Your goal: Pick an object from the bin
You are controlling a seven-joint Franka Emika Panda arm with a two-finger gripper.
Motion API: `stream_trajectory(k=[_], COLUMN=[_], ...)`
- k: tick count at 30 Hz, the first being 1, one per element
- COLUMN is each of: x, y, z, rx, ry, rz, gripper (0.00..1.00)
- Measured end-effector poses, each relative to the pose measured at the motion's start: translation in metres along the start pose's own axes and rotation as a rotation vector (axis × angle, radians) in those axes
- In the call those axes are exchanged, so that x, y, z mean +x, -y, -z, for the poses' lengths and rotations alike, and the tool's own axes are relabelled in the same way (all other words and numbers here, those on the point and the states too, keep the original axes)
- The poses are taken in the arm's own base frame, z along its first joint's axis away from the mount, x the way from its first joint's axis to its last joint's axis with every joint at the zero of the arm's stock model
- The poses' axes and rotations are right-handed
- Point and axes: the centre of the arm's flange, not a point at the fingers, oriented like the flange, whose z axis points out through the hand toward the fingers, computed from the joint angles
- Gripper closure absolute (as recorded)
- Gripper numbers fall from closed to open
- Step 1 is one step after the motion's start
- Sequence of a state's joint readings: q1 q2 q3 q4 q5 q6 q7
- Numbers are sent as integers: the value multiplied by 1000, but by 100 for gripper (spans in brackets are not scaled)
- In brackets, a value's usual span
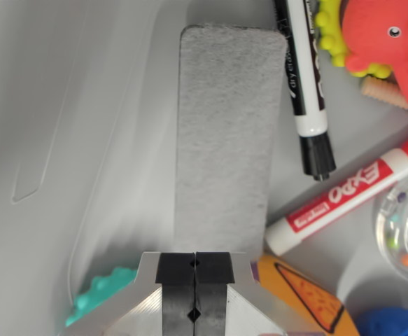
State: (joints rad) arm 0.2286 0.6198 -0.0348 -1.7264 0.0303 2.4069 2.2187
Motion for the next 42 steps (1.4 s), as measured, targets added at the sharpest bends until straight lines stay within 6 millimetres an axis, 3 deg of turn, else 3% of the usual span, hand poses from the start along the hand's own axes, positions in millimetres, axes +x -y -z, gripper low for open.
stream_trajectory(k=[31,42], x=[1,0], y=[-1,-2], z=[123,153], rx=[-36,-45], ry=[-21,-27], rz=[-2,-2], gripper=[100,100])
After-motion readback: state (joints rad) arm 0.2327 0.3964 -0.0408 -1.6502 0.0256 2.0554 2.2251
